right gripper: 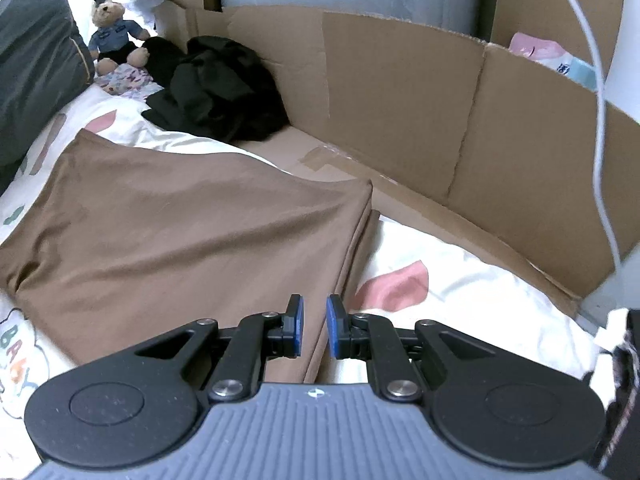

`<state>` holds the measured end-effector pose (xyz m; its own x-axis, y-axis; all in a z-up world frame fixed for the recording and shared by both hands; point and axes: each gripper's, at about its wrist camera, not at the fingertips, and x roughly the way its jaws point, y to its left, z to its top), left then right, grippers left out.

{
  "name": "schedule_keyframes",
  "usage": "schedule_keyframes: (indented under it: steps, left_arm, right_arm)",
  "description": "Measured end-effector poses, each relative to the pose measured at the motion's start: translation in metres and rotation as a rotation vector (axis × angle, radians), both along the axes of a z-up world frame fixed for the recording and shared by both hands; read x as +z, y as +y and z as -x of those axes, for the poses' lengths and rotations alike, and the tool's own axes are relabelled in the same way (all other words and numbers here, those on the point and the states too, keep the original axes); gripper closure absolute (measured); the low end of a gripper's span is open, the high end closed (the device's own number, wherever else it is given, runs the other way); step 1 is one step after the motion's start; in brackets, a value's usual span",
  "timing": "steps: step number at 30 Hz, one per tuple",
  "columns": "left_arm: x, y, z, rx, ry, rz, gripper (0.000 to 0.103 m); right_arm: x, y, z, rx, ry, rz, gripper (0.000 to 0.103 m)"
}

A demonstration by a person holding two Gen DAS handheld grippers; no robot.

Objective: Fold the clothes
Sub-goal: 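Open both tools and press the folded shirt flat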

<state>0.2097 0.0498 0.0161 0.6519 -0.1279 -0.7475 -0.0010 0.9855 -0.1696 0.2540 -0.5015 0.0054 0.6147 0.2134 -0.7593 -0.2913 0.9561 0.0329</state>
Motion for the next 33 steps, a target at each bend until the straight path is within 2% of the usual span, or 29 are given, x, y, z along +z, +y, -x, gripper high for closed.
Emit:
schedule_keyframes:
  steps: [7,9,10,11,12,18,21,28,33]
  left_arm:
    - [0.009,-0.001,0.026,-0.020,-0.008,0.006,0.039]
    - [0.006,-0.003,0.032,-0.011,-0.005,0.018,0.039]
    - [0.005,-0.004,0.035,-0.004,-0.004,0.028,0.038]
    - [0.004,-0.005,0.037,-0.001,-0.002,0.034,0.037]
    - [0.002,-0.006,0.041,0.001,0.003,0.041,0.036]
    - [-0.001,-0.015,0.052,-0.014,0.036,0.019,0.035]
    - [-0.001,-0.016,0.058,-0.021,0.022,0.015,0.029]
    - [-0.017,-0.010,0.053,-0.007,0.028,0.016,0.029]
    - [-0.028,-0.005,0.047,-0.001,0.036,0.000,0.029]
  right_arm:
    - [0.008,0.002,0.034,0.010,0.016,0.017,0.088]
    - [0.010,0.003,0.047,0.015,0.009,0.027,0.077]
    - [0.010,0.002,0.050,0.012,0.005,0.024,0.066]
    - [0.010,0.000,0.055,0.002,0.001,0.009,0.060]
    - [0.009,-0.003,0.060,-0.012,-0.004,-0.010,0.059]
    - [-0.006,-0.012,0.074,-0.090,-0.009,-0.064,0.059]
    - [-0.014,-0.012,0.080,-0.109,0.001,-0.069,0.059]
    - [-0.020,-0.020,0.093,-0.121,-0.006,-0.071,0.059]
    - [-0.038,-0.024,0.093,-0.126,0.020,-0.057,0.059]
